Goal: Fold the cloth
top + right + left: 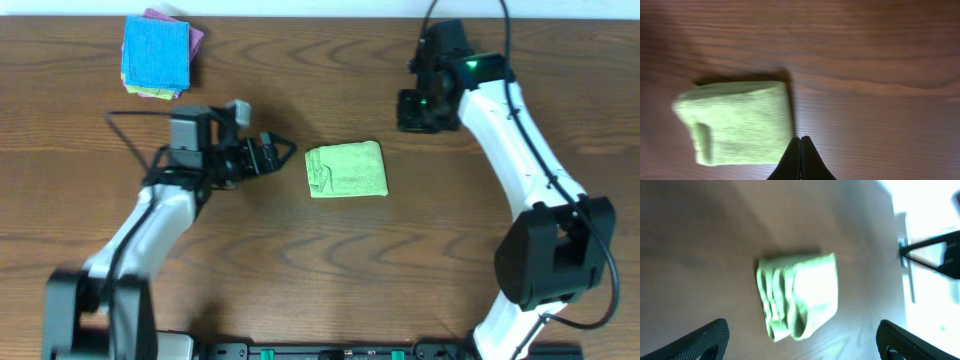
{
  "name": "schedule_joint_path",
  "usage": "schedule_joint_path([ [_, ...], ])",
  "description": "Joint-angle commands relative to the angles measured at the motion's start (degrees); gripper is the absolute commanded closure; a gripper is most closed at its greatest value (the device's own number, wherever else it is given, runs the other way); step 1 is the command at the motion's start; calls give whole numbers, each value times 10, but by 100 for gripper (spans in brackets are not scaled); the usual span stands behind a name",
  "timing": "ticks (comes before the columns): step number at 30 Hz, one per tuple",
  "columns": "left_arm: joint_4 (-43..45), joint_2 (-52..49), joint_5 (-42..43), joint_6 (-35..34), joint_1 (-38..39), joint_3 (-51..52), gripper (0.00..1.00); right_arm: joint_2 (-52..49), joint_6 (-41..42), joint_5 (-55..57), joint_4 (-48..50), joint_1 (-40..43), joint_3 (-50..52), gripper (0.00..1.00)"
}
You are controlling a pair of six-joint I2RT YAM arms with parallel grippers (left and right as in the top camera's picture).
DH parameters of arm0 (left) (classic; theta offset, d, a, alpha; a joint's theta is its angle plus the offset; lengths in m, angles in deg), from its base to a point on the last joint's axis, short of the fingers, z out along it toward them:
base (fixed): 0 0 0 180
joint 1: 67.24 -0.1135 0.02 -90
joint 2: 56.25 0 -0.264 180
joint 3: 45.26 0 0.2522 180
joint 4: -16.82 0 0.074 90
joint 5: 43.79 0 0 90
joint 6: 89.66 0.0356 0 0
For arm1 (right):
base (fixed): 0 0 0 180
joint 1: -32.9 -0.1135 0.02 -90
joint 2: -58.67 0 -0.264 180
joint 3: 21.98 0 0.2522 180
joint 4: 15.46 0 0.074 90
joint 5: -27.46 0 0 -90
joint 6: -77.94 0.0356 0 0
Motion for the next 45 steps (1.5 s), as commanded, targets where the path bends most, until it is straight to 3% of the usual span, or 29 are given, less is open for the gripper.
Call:
schedule_joint_path([
  [1, 35, -57, 48, -56, 26, 5, 5, 0, -35, -24, 12, 24, 31, 99],
  [10, 169, -179, 42, -135, 82, 5, 5, -5, -34, -53, 110, 33, 135, 98],
  [18, 170, -217, 25, -140, 82, 5, 4, -26, -17, -84, 160, 21, 165, 98],
  [29, 168, -252, 32, -151, 86, 5, 5, -72, 5, -103, 220, -71, 165, 99],
  [37, 144, -253, 22, -148, 86, 5, 0, -72, 11, -103, 222, -71, 165, 99],
  [40, 138, -253, 11, -148, 89, 5, 15, -72, 16, -106, 222, -71, 165, 99],
  [45, 138, -257, -7, -148, 103, 5, 29, -72, 17, -108, 222, -72, 165, 99],
])
